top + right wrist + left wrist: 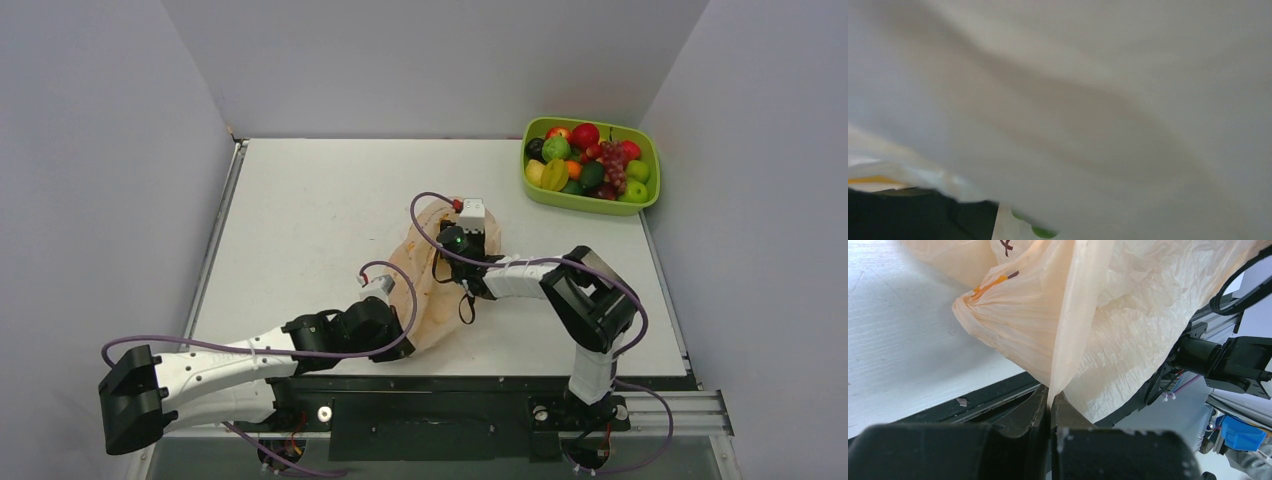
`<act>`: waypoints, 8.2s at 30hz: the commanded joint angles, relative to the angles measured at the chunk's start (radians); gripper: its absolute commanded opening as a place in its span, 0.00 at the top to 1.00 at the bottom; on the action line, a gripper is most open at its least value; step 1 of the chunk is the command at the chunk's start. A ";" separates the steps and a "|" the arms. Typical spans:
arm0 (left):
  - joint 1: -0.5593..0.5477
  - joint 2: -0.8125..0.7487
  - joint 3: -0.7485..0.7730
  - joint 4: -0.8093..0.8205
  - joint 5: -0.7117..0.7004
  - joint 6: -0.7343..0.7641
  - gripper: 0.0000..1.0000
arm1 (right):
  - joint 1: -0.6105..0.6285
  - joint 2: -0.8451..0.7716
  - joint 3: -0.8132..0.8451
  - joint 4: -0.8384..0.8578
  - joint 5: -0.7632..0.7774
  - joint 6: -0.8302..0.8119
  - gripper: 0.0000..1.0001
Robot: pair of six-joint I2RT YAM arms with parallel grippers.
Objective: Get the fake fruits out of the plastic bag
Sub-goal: Take out the fake fruit from the plastic bag, then place the fake fruit in the bin, then take out the fake fruit from the plastic bag.
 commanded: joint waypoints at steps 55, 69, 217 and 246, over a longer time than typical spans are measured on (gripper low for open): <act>0.021 0.049 -0.035 0.090 -0.016 0.017 1.00 | 0.150 -0.913 -0.136 -0.385 -0.408 -0.053 1.00; 0.024 0.080 -0.023 0.094 0.018 0.031 1.00 | -0.308 -0.661 0.073 -0.320 -0.235 -0.038 1.00; 0.086 -0.114 0.098 -0.167 0.007 0.034 1.00 | 0.142 -0.193 -0.088 0.095 -0.386 0.244 0.39; 0.084 -0.057 0.138 -0.157 0.043 0.053 1.00 | 0.084 0.125 0.166 0.111 -0.139 0.358 0.22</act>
